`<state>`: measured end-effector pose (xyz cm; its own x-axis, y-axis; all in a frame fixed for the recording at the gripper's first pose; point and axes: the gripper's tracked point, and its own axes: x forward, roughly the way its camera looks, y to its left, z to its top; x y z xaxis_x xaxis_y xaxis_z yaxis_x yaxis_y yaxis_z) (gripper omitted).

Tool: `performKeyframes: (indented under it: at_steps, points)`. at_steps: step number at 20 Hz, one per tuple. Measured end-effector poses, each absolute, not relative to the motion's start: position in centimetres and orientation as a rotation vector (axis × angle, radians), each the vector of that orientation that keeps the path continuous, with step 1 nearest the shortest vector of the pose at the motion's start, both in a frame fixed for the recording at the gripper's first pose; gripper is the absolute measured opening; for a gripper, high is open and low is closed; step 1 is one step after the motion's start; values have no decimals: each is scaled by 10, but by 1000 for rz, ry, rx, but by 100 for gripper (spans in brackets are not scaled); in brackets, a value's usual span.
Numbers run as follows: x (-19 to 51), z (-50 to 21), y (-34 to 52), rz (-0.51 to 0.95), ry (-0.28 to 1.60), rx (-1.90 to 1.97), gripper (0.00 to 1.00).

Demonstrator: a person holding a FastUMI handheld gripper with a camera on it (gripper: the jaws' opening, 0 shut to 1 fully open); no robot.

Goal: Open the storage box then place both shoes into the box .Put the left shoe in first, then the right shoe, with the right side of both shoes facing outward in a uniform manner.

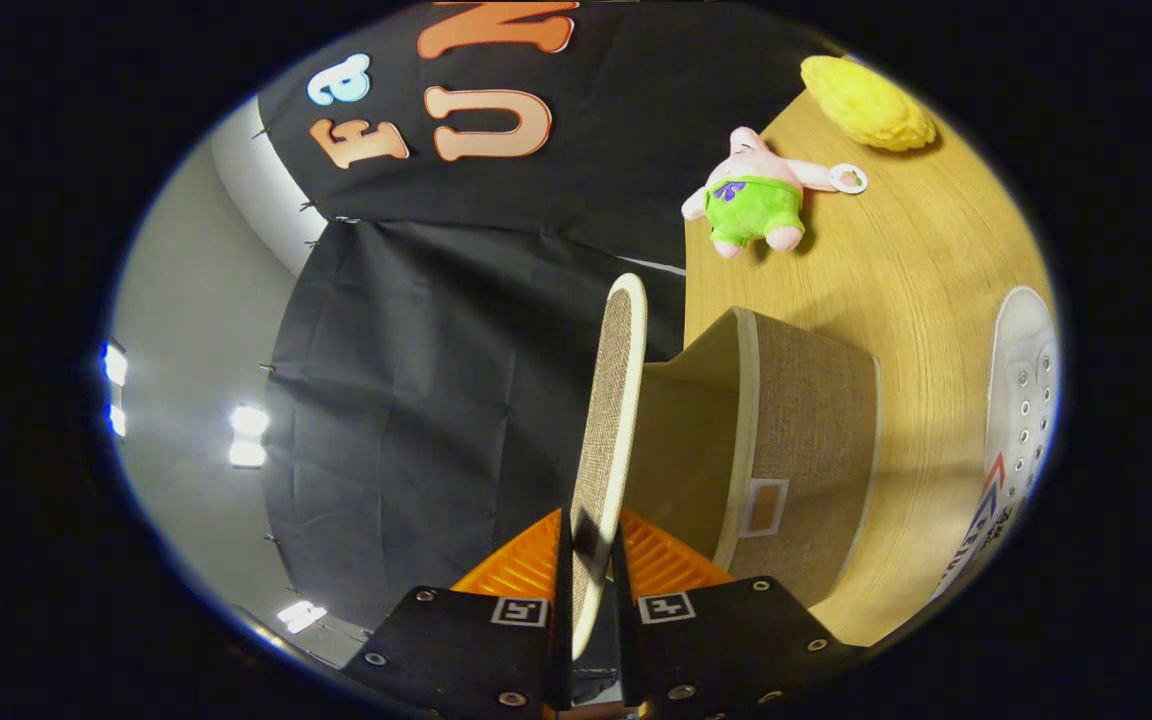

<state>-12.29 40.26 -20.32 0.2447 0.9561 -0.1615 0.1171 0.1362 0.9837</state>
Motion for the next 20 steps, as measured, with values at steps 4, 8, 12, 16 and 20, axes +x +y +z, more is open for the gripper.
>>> performKeyframes:
  at_steps: [4,8,12,16,20]
  points:
    - [-110,-160,430,925,1114,1240,15]
    - [-98,-118,472,985,1054,1137,16]
    - [-97,-96,524,1023,1032,1025,16]
    - [-98,-88,582,1053,1041,981,21]
    - [-97,-94,598,1069,1010,877,79]
